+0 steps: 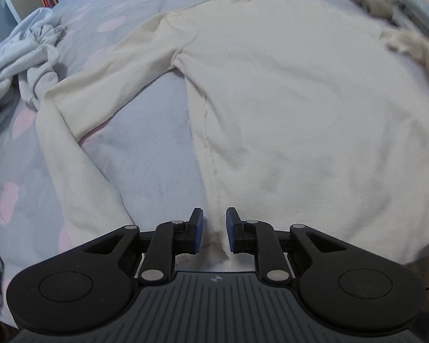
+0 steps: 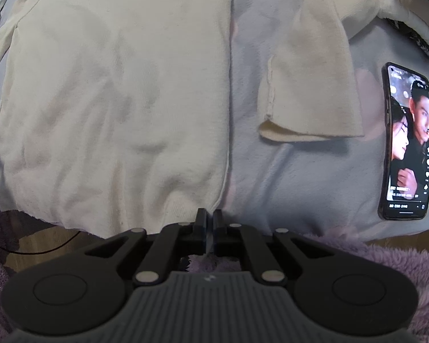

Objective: Fold clothes

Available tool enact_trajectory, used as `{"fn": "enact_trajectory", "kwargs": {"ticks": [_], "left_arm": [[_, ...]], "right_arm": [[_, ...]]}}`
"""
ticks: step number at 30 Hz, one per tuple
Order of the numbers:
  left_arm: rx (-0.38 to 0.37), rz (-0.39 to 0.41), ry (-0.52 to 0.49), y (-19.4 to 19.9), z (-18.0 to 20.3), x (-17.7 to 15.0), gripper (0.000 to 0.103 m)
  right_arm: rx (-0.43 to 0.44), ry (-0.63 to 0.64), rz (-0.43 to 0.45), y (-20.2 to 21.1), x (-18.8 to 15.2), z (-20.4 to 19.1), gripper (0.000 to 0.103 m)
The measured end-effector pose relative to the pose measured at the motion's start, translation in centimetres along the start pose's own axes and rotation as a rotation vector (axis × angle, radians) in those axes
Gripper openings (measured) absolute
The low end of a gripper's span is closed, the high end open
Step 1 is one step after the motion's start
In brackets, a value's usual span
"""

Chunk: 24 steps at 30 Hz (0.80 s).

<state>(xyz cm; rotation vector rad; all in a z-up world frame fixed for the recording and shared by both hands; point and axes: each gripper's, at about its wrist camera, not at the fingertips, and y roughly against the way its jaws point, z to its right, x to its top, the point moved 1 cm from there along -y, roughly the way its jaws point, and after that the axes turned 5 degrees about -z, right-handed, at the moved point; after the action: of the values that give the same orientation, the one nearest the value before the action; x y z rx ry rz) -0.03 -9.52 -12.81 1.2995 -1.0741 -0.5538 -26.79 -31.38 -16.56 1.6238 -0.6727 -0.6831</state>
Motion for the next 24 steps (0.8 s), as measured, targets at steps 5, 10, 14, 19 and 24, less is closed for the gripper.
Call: {"fn": "enact_trajectory", "kwargs": {"ticks": [5, 10, 14, 19, 24], "left_arm": [[0.008, 0.017, 0.022, 0.1, 0.0, 0.1, 0.002], [-0.062, 0.047, 0.2, 2.9, -2.8, -0.7, 0.001], [-0.06, 0.031, 0.235, 2.7, -3.8, -0.7, 0.0], [-0.058, 0.012, 0.28, 2.5, -5.0, -0.7, 0.0], [-0.055, -0.007, 0.325, 2.2, -6.1, -0.6, 0.0]], "right_arm": [[0.015, 0.005, 0.006, 0.3, 0.2, -0.1, 0.005], [0.0, 0.007, 0.009, 0.8, 0.1, 0.0, 0.004], [-0.015, 0.008, -0.008, 0.6, 0.4, 0.0, 0.004], [-0.013, 0.025, -0.005, 1.1, 0.5, -0.4, 0.005], [-0.033, 0.036, 0.043, 3.2, 0.9, -0.6, 0.019]]}}
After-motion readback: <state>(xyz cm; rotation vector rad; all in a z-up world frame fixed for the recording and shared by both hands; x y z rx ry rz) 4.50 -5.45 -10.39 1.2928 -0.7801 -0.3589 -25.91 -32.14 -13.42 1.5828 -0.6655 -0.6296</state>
